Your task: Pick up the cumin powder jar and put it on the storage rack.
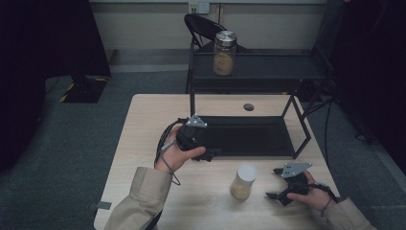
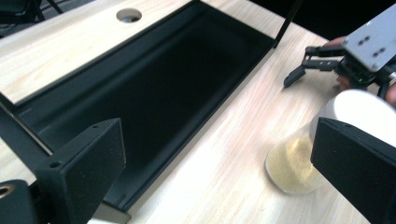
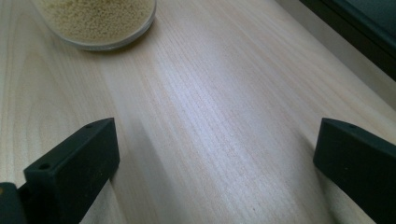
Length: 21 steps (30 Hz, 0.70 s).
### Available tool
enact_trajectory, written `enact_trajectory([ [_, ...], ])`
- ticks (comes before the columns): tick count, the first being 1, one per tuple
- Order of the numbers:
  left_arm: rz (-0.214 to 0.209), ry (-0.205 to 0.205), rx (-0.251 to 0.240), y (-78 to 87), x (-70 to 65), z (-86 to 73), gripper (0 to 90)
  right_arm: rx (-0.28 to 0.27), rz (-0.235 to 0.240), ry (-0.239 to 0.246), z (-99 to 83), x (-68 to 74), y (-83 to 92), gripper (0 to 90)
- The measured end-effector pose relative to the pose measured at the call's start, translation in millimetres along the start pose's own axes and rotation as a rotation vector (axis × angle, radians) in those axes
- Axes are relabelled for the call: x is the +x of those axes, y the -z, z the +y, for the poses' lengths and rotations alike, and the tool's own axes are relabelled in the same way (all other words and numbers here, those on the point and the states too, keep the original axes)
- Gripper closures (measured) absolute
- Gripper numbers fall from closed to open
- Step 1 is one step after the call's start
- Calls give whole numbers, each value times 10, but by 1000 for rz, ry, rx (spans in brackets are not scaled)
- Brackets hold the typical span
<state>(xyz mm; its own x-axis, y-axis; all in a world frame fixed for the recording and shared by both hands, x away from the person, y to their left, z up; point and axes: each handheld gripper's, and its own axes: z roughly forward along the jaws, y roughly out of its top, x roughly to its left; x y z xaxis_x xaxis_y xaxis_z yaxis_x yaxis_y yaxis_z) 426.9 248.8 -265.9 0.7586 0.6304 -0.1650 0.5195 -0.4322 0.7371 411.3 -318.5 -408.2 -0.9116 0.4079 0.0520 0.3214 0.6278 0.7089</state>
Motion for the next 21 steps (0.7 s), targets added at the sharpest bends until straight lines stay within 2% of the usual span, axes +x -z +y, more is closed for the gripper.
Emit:
enact_trajectory([
  [11,-16,23,5,-58,-27,-316,27,0,0,0,0,0,0,0],
  [14,-6,12,28,-89,-64,-383,27,0,-2,-2,1,5,-1,0],
  [21,-9,20,62,-182,-91,-574,27,0,-3,-3,1,8,-2,0],
])
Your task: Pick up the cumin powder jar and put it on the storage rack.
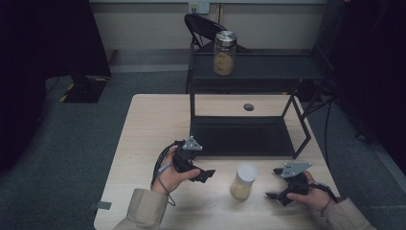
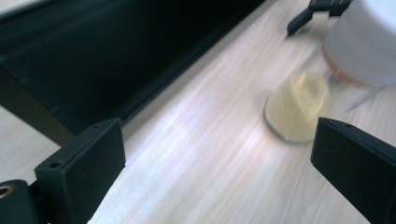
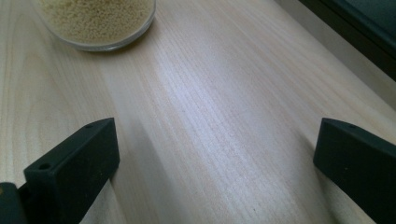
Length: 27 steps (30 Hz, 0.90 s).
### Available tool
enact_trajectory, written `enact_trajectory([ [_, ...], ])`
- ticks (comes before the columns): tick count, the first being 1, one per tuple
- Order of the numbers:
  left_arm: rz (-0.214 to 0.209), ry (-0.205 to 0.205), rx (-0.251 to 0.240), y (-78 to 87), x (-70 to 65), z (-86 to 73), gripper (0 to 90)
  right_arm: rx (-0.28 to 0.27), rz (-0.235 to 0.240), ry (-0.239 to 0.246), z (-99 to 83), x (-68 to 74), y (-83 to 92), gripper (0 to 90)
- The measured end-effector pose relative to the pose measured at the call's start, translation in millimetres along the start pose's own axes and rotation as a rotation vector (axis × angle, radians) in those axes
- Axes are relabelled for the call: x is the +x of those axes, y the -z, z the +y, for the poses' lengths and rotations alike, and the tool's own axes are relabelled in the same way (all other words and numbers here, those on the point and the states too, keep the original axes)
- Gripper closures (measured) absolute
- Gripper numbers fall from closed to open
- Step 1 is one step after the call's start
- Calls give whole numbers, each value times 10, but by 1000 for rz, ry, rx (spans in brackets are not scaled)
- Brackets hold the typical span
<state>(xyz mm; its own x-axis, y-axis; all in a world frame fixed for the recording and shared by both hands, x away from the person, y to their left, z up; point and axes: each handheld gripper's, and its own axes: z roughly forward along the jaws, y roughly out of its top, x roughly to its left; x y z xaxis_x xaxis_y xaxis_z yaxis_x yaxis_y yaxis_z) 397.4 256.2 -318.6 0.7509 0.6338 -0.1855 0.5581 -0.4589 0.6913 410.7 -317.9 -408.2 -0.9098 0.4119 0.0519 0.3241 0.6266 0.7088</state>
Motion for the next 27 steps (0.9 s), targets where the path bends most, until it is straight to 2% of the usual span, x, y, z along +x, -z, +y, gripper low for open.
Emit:
enact_trajectory([
  [2,0,5,9,-37,2,-54,27,0,-1,-1,0,2,0,0],
  [5,25,0,38,-103,-26,-139,27,0,-3,-1,0,6,0,0],
  [11,48,15,52,-183,-25,-319,35,1,-4,-3,0,11,2,0],
  [14,55,16,63,-201,-34,-350,35,1,-5,-3,-1,12,2,0],
  [21,107,-6,109,-289,-98,-396,36,0,-5,-3,-1,12,2,0],
  [27,103,-5,146,-325,-85,-405,37,1,-5,-3,-1,12,2,0],
])
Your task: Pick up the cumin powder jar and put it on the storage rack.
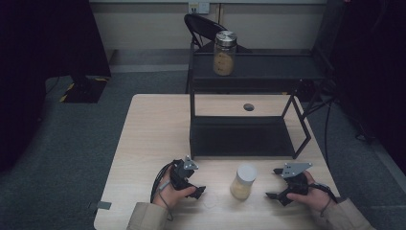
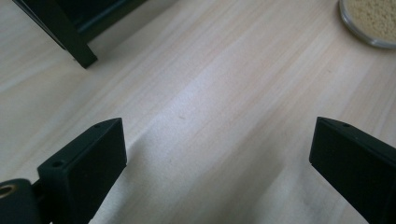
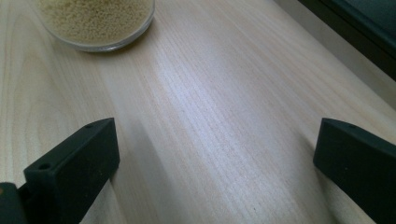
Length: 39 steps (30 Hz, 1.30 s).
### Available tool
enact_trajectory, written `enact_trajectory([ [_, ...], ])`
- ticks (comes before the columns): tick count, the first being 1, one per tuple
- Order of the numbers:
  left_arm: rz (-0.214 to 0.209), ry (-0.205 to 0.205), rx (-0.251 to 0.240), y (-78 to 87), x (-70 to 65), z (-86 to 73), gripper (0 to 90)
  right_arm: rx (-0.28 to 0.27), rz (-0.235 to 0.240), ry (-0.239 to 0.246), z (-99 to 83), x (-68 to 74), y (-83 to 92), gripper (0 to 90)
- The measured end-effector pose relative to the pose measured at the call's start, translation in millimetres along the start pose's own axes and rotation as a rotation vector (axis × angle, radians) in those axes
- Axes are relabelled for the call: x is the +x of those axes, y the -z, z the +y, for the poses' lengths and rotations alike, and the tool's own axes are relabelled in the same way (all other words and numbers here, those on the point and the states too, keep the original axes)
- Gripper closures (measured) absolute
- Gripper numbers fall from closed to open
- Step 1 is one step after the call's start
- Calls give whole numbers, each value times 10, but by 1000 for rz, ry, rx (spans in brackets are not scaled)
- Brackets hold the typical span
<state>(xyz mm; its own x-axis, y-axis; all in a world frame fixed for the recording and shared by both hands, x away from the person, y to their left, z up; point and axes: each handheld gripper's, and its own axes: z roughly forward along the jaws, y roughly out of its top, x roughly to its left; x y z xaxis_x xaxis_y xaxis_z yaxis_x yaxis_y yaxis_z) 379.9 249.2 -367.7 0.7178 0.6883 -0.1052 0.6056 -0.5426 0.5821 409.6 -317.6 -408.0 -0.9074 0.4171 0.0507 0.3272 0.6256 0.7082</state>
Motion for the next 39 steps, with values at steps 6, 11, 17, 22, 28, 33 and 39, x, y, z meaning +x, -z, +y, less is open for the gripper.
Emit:
enact_trajectory([
  [6,3,-6,33,-42,-10,7,39,0,0,0,0,0,0,0],
  [11,7,-17,31,-49,-25,-5,31,0,0,0,0,0,0,0],
  [17,37,-56,24,-71,-96,-47,4,0,0,0,3,-2,-2,0],
  [22,37,-61,-9,-70,-90,-130,1,1,-2,-1,9,-5,-7,0],
  [28,39,-58,-50,-75,-90,-230,1,0,0,0,15,-14,-14,0],
  [33,41,-53,-106,-100,-87,-353,1,1,1,0,21,-20,-20,0],
  [39,41,-54,-129,-110,-84,-404,1,0,3,0,28,-27,-28,0],
])
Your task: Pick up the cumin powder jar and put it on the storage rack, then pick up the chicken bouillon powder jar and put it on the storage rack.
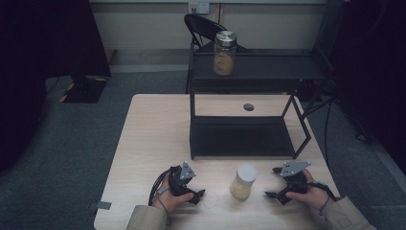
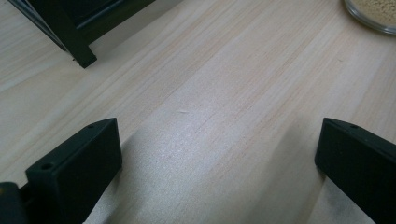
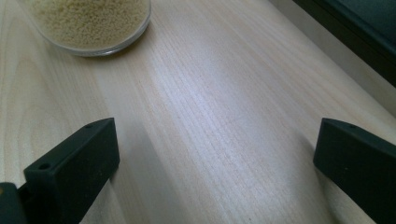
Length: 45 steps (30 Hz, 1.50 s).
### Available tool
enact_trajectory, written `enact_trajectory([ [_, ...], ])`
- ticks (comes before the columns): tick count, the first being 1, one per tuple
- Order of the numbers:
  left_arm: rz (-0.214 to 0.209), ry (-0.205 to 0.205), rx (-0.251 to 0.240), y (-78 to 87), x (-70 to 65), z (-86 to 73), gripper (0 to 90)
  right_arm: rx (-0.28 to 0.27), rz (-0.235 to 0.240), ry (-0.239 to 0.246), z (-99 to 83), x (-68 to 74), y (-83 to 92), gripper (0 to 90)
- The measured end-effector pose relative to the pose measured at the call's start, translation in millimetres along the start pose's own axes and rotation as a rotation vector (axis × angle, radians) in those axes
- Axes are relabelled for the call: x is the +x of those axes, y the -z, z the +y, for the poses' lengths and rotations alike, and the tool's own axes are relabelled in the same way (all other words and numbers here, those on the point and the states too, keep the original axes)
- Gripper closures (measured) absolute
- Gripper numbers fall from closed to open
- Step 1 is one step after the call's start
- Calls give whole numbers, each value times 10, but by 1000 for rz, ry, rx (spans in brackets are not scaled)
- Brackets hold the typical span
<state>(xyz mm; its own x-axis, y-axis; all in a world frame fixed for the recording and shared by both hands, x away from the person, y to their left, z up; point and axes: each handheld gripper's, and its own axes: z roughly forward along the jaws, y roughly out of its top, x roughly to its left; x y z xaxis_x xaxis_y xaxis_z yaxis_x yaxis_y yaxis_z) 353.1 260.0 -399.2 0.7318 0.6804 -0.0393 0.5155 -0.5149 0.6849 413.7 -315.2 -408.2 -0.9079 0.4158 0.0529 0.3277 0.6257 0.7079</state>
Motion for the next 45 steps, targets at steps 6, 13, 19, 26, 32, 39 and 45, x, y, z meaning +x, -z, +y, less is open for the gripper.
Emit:
enact_trajectory([
  [6,0,1,-1,-3,1,1,1,0,0,0,0,0,-1,0],
  [13,0,1,0,-4,2,3,1,0,-1,1,0,0,0,0],
  [19,1,1,-1,-5,0,3,1,0,-2,0,-1,3,0,0],
  [26,2,3,0,-4,-4,3,1,0,-2,1,0,3,0,0],
  [32,1,1,0,-6,2,7,1,0,-2,1,0,2,0,0],
  [39,1,1,0,-8,3,7,1,0,0,3,3,-1,-1,0],
  [45,1,2,-1,-8,0,6,1,9,35,26,40,-30,-10,0],
])
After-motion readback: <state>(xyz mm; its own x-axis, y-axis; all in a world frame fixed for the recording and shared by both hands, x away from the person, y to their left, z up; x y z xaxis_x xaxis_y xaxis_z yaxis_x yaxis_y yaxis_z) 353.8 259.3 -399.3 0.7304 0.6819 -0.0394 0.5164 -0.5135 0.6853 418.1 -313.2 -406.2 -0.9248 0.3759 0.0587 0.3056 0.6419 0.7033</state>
